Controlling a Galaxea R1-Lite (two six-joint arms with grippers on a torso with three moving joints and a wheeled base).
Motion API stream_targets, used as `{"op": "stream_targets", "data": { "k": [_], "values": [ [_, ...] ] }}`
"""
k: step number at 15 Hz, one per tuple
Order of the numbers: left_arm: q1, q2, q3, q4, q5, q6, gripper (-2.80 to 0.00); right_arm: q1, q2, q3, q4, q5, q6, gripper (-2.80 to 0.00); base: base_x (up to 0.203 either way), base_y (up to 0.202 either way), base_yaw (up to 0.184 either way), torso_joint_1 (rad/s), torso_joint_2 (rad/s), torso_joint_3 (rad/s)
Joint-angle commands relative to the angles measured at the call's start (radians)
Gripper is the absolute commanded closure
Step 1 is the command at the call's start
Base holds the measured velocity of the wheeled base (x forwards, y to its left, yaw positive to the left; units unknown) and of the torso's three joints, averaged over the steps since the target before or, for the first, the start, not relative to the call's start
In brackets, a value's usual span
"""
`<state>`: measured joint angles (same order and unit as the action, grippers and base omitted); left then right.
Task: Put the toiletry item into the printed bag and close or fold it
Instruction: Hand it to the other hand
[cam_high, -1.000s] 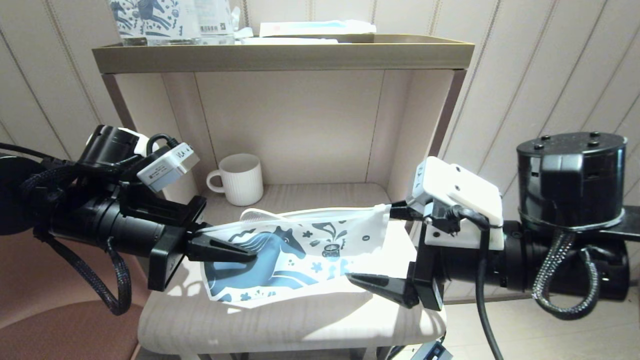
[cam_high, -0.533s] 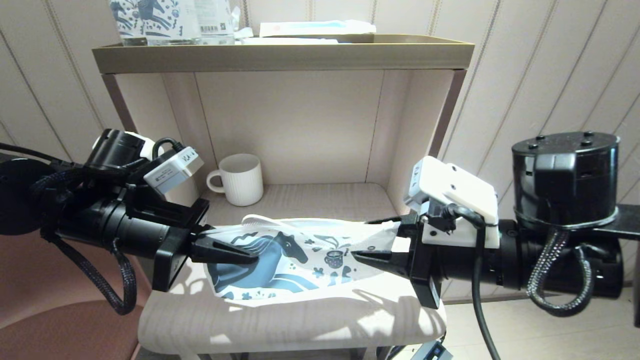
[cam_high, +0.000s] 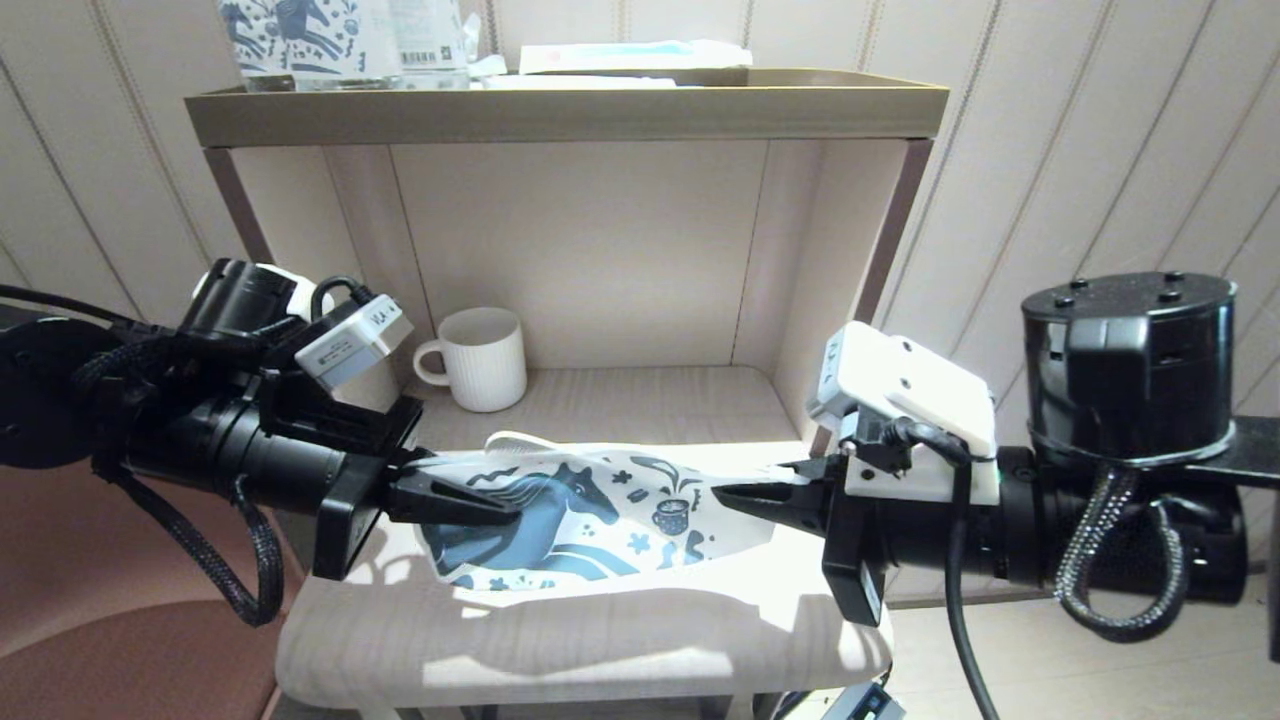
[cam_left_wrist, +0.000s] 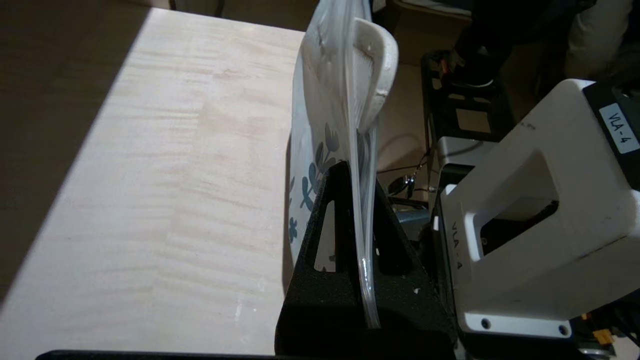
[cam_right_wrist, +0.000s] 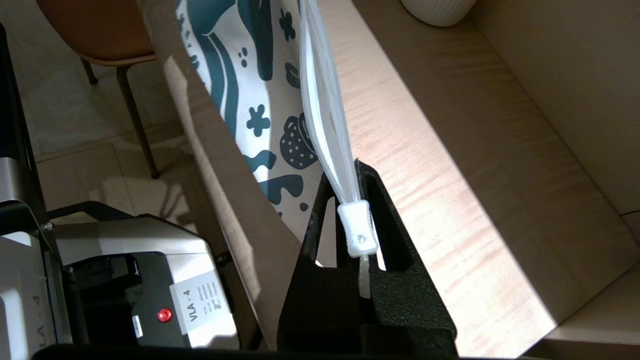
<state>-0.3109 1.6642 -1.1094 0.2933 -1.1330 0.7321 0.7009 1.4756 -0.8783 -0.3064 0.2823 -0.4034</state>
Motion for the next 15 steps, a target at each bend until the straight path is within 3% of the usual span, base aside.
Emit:
{"op": "stream_targets", "data": {
  "k": [1,3,5,15],
  "values": [
    [0.068,0.041,-0.022,-0.039,-0.012,-0.004,0.0,-0.001,-0.015,0.001,-0.001,0.001,-0.002,0.0,0.0,0.0,0.0,0.0,0.0,0.0],
    [0.158,0.048,-0.055,-0.057,-0.034,-0.01,0.0,-0.003,-0.021,0.004,0.018,0.0,-0.002,0.0,0.0,0.0,0.0,0.0,0.0,0.0],
    [0.216,0.038,-0.082,-0.056,-0.104,-0.011,0.0,-0.003,-0.02,0.001,0.02,0.001,-0.002,0.0,0.0,0.0,0.0,0.0,0.0,0.0],
    [0.158,0.046,-0.035,-0.052,-0.096,0.003,0.0,0.002,-0.012,0.002,0.02,0.001,-0.003,0.0,0.0,0.0,0.0,0.0,0.0,0.0]
  ]
}}
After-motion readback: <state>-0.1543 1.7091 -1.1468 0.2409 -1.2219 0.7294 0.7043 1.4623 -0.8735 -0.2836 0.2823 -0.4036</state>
